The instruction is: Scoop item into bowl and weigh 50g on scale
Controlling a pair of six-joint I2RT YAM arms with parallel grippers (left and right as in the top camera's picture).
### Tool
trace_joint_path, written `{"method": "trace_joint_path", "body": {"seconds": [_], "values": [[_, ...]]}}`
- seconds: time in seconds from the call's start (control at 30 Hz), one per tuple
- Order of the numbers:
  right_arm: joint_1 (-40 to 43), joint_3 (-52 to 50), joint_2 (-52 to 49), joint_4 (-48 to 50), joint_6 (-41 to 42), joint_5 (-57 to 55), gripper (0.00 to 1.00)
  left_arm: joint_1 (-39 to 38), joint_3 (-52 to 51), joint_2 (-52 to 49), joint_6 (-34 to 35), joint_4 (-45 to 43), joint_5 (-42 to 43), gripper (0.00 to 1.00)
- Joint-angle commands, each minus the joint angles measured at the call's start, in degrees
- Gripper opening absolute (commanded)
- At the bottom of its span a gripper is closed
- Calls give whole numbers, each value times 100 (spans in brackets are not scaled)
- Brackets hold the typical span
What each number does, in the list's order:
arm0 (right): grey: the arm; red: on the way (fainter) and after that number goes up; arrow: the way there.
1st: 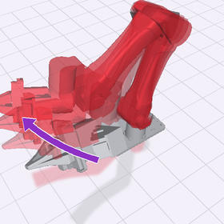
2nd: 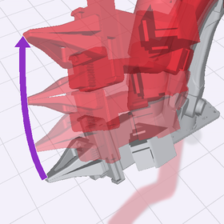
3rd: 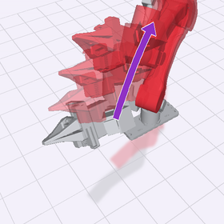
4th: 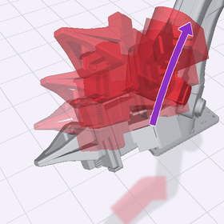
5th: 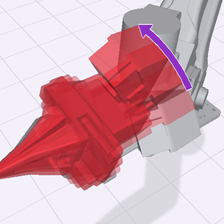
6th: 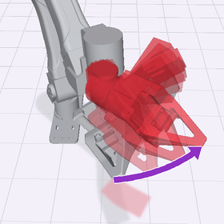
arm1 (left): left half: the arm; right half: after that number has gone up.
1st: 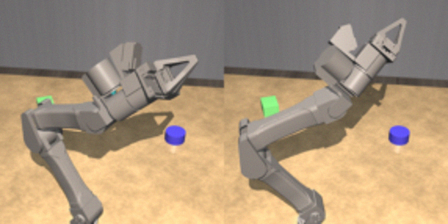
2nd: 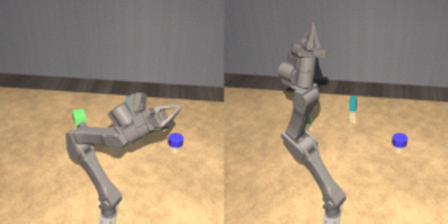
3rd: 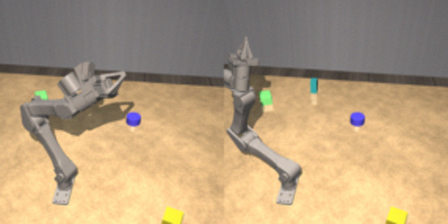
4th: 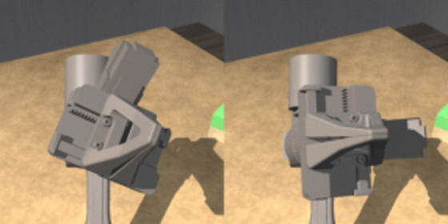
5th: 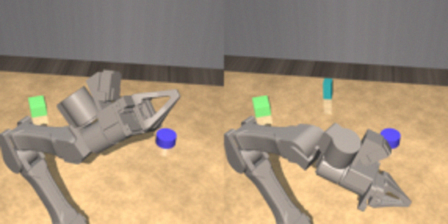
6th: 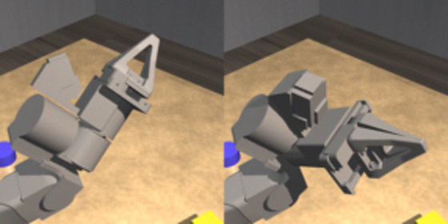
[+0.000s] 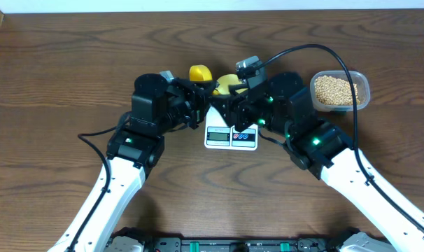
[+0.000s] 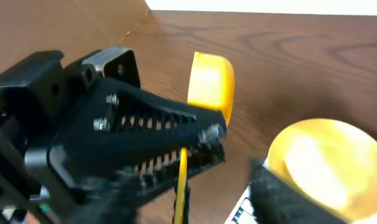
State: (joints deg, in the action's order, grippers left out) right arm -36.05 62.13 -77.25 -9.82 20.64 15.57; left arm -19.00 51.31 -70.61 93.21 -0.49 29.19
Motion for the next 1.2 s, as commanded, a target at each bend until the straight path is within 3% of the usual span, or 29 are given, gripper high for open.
{"method": "trace_joint_path", "body": {"seconds": [0.0, 0.2, 0.43, 0.57, 0.7, 0.87, 0.97, 1.17], "values": [[-39, 81, -87, 20, 57, -354, 30, -81, 9, 50, 9, -26, -22, 8], [-39, 81, -87, -46, 57, -365, 1, -81, 9, 50, 9, -24, -7, 8], [-31, 81, -87, -15, 44, -669, 1, -81, 9, 50, -490, -22, -13, 10], [17, 83, -87, 2, -63, -693, 1, -81, 9, 50, -1722, -24, -94, 44], [358, 529, -87, -404, -85, -466, 1, -68, 9, 50, -3563, -24, -291, 99], [990, 1777, -107, -2046, -472, -457, 1, -57, 9, 50, -5281, -13, -286, 98], [1683, 2793, -240, -3646, -769, -844, 1, -57, 9, 50, -6522, 170, -289, 98], [2924, 3687, -824, -5366, -1014, -1123, 1, -57, 74, 50, -7416, 684, -291, 98]]}}
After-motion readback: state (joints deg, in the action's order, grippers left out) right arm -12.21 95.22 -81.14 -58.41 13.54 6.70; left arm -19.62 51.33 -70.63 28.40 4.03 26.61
